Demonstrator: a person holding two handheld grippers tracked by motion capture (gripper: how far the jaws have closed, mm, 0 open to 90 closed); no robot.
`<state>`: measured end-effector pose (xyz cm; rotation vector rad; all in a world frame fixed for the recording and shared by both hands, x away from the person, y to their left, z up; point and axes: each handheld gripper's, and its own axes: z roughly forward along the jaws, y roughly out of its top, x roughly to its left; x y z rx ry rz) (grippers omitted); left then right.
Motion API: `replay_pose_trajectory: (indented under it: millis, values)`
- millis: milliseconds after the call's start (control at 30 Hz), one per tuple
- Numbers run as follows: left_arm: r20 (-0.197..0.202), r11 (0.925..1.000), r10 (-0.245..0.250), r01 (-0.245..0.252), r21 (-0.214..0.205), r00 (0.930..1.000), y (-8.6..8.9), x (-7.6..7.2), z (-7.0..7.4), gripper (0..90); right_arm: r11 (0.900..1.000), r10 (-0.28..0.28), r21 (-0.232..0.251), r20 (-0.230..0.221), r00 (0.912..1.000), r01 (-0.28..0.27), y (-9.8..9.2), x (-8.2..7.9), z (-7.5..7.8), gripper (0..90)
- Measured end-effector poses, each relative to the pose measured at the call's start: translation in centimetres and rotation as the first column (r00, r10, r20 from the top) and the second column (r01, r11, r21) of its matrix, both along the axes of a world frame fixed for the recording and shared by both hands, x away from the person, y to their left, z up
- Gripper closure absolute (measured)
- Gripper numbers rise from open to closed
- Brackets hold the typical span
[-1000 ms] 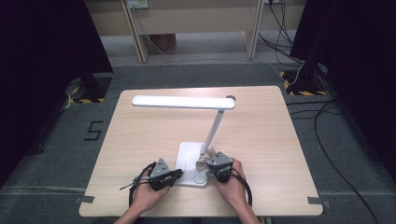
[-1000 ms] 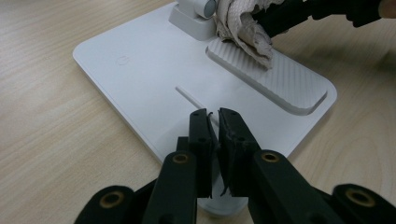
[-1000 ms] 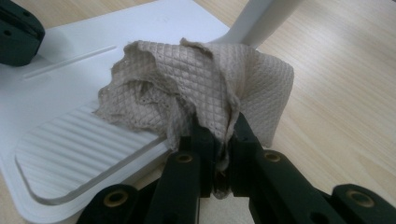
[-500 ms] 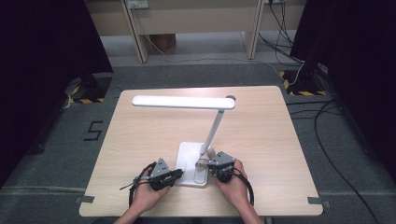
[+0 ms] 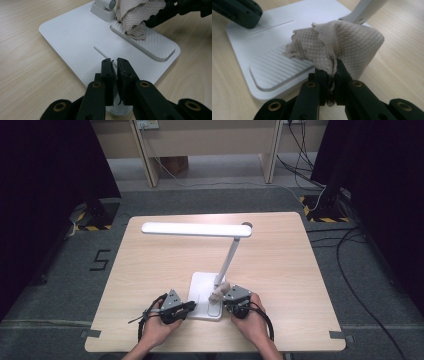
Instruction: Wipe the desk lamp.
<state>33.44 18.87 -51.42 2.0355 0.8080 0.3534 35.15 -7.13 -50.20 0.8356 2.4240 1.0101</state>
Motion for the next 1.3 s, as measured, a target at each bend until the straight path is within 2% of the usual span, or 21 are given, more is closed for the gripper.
replay_pose_trajectory:
  millis: [100,333,600,733,1100,1300]
  values:
    - [0.000,1.0000,0.000,0.000,0.000,1.0000,0.0,0.0,0.0,82.8,0.9997,0.026,-0.001,-0.010,0.9996,-0.026,0.0,-0.4,0.0,84.9]
    - [0.001,1.0000,0.001,-0.001,-0.001,1.0000,0.0,0.0,0.0,82.8,0.9994,0.035,0.002,-0.015,0.9993,-0.035,0.0,-0.7,0.0,84.9]
    - [0.001,1.0000,0.000,0.000,0.000,1.0000,0.0,0.0,0.0,82.8,0.9981,0.062,-0.005,-0.040,0.9973,-0.062,0.0,-1.2,0.2,84.9]
    - [0.001,1.0000,0.000,0.000,0.000,1.0000,0.0,0.0,0.0,82.9,0.9972,0.075,0.007,-0.055,0.9957,-0.075,-0.2,-1.3,0.3,84.8]
    - [0.001,1.0000,0.001,-0.001,0.000,1.0000,0.0,0.0,0.0,82.8,0.9922,0.123,-0.005,-0.096,0.9876,-0.125,-0.2,-1.8,0.6,84.7]
    - [0.001,1.0000,0.001,-0.001,0.000,1.0000,0.0,0.0,0.0,82.8,0.9859,0.162,-0.023,-0.130,0.9783,-0.166,-0.1,-2.2,1.0,84.7]
